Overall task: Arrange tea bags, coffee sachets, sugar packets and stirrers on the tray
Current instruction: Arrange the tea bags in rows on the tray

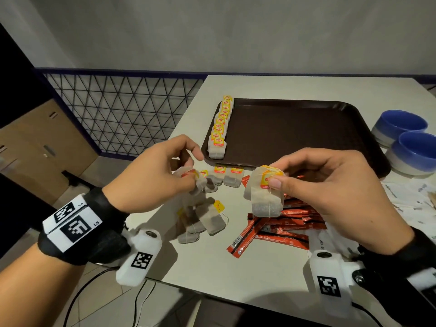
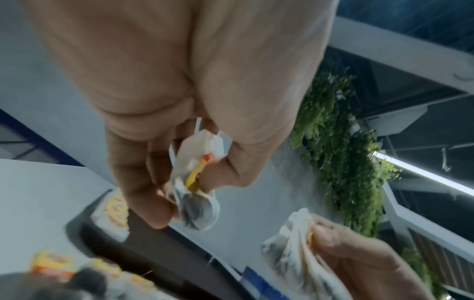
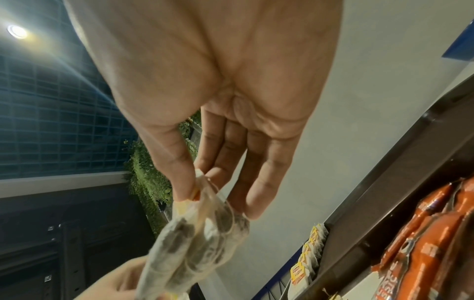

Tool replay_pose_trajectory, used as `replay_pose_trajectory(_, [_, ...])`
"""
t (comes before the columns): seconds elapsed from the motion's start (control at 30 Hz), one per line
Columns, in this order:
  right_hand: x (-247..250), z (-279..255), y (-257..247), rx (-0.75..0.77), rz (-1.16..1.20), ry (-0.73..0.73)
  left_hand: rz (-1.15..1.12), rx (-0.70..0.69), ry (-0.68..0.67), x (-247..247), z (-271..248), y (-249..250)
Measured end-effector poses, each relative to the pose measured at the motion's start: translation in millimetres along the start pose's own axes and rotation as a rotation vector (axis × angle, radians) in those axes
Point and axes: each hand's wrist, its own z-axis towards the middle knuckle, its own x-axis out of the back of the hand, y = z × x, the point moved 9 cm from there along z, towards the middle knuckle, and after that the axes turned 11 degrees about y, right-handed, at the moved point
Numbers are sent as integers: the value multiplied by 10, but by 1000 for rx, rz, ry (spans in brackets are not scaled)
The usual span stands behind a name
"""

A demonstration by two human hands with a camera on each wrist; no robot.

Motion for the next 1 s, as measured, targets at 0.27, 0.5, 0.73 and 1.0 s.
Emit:
replay_pose_trajectory(0.27, [-150, -84, -103, 67, 112, -128, -413, -70, 32, -128, -43, 598])
replay_pose_trajectory(0.5, [-69, -38, -123, 88, 139, -96, -445, -93, 60, -321, 18, 709])
replay_pose_trajectory(0.73, [-72, -27, 33, -1, 85, -75, -415, -77, 56, -424, 13, 698])
replay_pose_trajectory(1.0, [-57, -14, 20, -41, 49, -58, -400, -47, 61, -407, 27, 655])
